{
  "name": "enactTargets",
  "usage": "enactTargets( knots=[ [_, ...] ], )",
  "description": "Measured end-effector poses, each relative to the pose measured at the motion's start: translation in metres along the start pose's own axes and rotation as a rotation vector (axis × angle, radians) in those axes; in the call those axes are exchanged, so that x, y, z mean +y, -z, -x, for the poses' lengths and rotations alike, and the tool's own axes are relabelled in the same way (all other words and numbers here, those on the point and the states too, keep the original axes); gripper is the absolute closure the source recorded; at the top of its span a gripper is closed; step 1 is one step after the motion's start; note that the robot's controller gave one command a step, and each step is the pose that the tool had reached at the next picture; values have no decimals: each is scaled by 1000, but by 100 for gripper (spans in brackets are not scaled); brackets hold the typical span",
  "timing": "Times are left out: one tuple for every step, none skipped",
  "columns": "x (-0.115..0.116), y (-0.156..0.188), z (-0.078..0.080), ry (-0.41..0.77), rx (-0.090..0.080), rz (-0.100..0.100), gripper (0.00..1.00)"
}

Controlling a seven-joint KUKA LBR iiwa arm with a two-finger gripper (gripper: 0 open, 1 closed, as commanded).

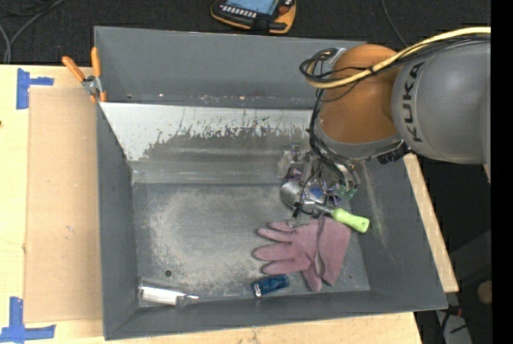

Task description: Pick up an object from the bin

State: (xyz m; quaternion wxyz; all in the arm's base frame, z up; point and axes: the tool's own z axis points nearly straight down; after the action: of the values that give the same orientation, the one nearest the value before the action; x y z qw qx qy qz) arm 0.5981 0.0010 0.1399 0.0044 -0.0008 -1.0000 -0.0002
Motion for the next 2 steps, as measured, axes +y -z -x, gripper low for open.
enactTargets(
  knots=[
    [0,4,2,0,-8,0,0],
    [-28,-71,-45,33,-2,0,0]
  ],
)
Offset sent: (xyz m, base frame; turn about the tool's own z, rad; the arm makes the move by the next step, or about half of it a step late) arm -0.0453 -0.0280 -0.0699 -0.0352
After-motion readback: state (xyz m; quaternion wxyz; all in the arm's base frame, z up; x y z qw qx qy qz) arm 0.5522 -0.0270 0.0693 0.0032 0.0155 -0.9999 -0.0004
